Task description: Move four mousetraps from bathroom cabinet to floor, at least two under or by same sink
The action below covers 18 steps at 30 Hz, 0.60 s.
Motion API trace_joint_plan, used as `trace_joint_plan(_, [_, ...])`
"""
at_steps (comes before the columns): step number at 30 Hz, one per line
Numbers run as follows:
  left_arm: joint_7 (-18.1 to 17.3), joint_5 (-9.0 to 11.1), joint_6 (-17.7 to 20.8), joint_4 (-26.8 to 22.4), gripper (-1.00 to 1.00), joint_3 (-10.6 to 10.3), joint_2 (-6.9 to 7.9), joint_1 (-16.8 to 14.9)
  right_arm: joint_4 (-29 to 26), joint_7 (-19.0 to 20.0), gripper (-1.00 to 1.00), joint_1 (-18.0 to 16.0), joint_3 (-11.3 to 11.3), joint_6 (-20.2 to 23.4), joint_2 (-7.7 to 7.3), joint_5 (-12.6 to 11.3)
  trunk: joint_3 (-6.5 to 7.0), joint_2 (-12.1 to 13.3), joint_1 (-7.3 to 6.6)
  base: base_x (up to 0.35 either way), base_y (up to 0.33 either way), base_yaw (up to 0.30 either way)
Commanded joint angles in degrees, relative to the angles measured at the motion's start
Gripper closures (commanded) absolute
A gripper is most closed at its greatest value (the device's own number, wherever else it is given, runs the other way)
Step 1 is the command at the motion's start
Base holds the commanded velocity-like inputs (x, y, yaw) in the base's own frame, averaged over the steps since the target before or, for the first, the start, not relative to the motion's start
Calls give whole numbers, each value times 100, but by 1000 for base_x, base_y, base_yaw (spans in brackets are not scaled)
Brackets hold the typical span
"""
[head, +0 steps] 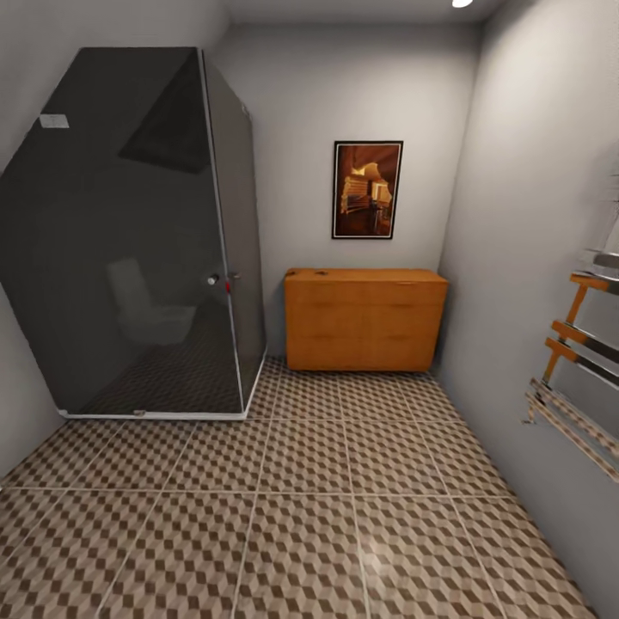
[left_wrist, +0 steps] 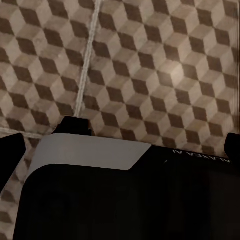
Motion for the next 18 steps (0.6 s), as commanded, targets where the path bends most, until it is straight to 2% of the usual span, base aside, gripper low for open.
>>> trace_joint_plan(1, [21,39,-16,2,-100,-49,-2,-3,18,-27,-100,-8,8,-17,2,53,-5,-3,3,321,-92,-136])
trace_joint_plan(10, [21,41,-16,2,-100,-49,3,-2,18,-25,-100,-7,1,-12,3,49,15,-3,3,321,-93,-181])
trace_joint_plan(18, [21,45,-16,2,-100,-49,3,-1,17,-64,-100,-7,0,24,8,45,23,-3,3,321,-93,-63])
